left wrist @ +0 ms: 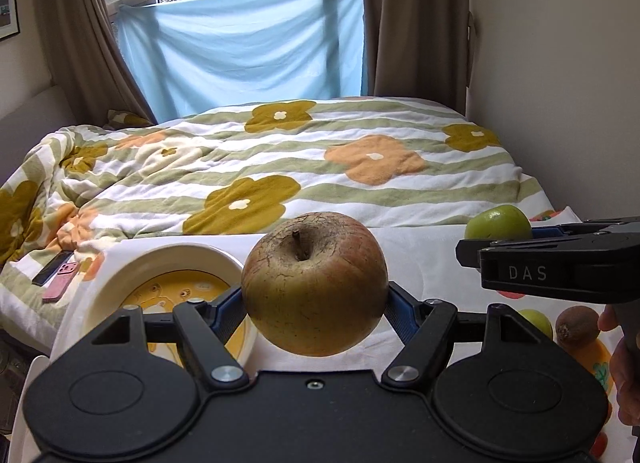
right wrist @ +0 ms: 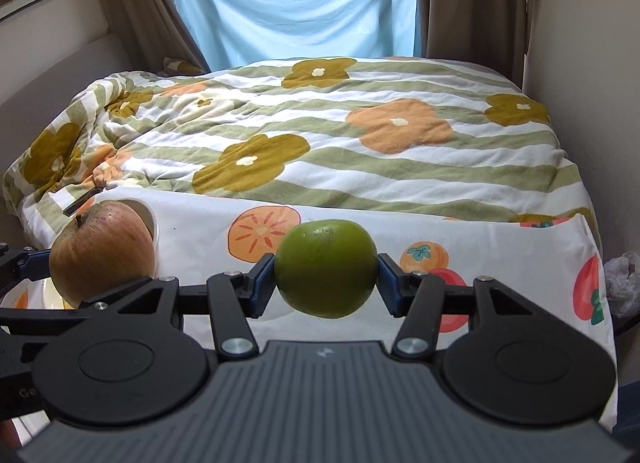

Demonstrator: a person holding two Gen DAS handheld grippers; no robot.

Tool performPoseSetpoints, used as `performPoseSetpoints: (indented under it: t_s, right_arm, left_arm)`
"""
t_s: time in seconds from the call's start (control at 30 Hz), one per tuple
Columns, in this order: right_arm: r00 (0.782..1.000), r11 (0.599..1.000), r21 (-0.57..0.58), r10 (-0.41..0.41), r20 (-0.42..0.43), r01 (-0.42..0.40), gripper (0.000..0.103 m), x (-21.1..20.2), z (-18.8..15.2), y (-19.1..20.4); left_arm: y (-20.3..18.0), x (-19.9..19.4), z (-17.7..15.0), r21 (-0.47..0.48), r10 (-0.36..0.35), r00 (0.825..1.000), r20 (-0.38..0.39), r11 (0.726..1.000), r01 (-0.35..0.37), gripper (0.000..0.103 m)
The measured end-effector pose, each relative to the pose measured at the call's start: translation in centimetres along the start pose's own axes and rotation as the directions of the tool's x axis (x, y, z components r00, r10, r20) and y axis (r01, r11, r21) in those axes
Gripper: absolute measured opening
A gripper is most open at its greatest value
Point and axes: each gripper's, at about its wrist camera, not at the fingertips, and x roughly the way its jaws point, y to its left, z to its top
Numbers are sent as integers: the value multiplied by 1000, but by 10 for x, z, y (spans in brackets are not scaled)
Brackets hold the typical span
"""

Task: Organize fruits
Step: 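Carry the brown apple into the duck bowl with the left tool while the right tool carries the green apple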

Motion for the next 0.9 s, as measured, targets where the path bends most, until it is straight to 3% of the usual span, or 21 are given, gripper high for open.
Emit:
performPoseSetpoints:
  t_s: [0.43, 0.9]
  right_arm:
    - [997, 996, -53, 79, 10, -78, 68, -31, 20, 72]
    - [1000, 1000, 13, 0, 15, 0, 68, -8, 32, 156]
  left_arm:
    - [79, -32, 3, -119, 76, 997, 31, 990, -72, 77]
    - [162, -9, 8, -103, -34, 999, 17, 994, 36, 77]
